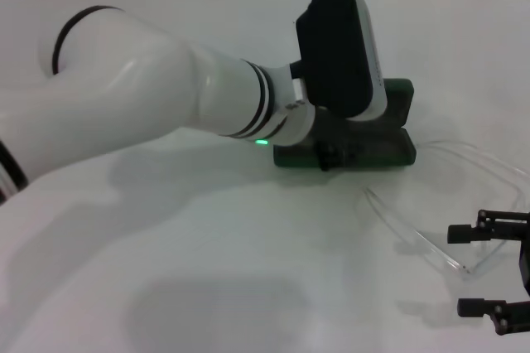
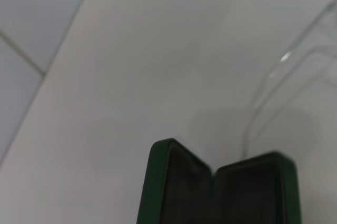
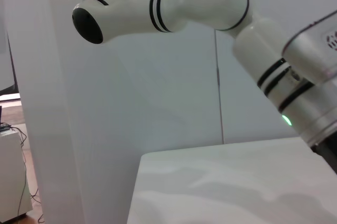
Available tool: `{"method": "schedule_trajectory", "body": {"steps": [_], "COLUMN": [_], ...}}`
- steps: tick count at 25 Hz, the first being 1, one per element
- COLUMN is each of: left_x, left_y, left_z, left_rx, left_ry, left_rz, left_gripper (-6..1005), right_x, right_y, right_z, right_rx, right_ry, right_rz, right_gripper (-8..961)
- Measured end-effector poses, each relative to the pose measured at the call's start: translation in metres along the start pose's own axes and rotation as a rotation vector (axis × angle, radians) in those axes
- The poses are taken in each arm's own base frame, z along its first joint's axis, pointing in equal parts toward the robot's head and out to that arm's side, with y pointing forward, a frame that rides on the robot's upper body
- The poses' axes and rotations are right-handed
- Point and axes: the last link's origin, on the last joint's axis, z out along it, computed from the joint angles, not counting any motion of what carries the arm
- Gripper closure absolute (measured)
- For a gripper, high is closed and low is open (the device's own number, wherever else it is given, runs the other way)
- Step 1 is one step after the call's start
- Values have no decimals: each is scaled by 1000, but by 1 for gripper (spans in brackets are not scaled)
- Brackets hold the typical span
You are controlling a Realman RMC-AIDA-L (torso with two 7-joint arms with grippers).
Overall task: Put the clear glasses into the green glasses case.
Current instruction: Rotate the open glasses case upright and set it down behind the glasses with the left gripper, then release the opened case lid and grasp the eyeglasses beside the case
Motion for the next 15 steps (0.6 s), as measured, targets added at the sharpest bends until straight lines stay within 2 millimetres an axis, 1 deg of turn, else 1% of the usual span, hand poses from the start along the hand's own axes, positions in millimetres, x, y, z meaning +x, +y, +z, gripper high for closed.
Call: {"method": "schedule_trajectory", "body": {"steps": [2, 7, 11, 15], "left_x": [3, 10, 20, 25], "left_y": [4, 12, 13, 9], "left_z": [-3, -23, -46, -71], "left_rx": [-16, -16, 30, 110], "left_ry": [6, 54, 119, 258], "left_rz": [1, -1, 10, -41], "left_gripper": [604, 604, 604, 604], "right_x": [1, 1, 1, -2], "right_y": [1, 1, 1, -1], "right_z": [-2, -2, -3, -5], "right_rx": [4, 6, 7, 19], "right_ry": [3, 5, 5, -11], "right_rz": [4, 2, 1, -9], "right_gripper": [203, 203, 204, 204]}}
